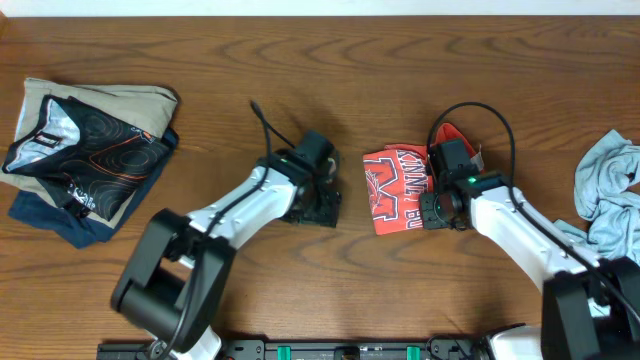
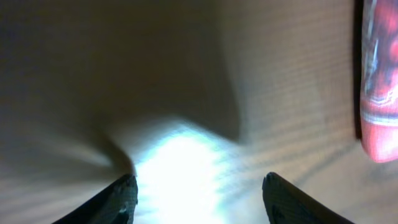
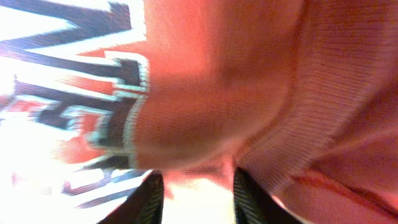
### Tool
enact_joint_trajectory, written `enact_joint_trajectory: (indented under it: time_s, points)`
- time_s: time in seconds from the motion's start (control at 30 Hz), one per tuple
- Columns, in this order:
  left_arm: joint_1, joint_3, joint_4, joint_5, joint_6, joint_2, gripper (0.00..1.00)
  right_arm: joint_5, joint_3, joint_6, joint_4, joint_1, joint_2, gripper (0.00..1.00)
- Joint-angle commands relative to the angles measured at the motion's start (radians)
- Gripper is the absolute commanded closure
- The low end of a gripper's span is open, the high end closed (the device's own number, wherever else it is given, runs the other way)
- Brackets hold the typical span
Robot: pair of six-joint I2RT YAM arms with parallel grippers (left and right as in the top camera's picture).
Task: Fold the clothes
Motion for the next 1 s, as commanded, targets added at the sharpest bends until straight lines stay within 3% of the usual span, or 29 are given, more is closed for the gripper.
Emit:
enact_joint_trajectory:
  time_s: [0.0,0.23,0.67,0.83,0.97]
  points:
    - [0.037,0.056,0.008,-0.116,0.025,-0.084,0.30,-0.066,0.108,-0.007,0.012,-0.003,-0.106,0.65]
    - [0.099,0.061,-0.078,-0.109,-0.019,-0.117,0.29,-0.185,0.198,-0.033,0.178,-0.003,-0.126,0.65]
    - [0.122,0.061,-0.206,-0.106,-0.037,-0.117,0.24,-0.316,0.198,-0.024,0.445,0.001,0.264,0.43]
    - [0.122,0.061,-0.205,-0.106,-0.037,-0.117,0.24,-0.370,0.198,-0.025,0.433,0.031,0.314,0.39]
    - [0.122,0.061,-0.206,-0.106,-0.037,-0.117,0.24,-0.447,0.198,-0.026,0.306,0.073,0.319,0.40]
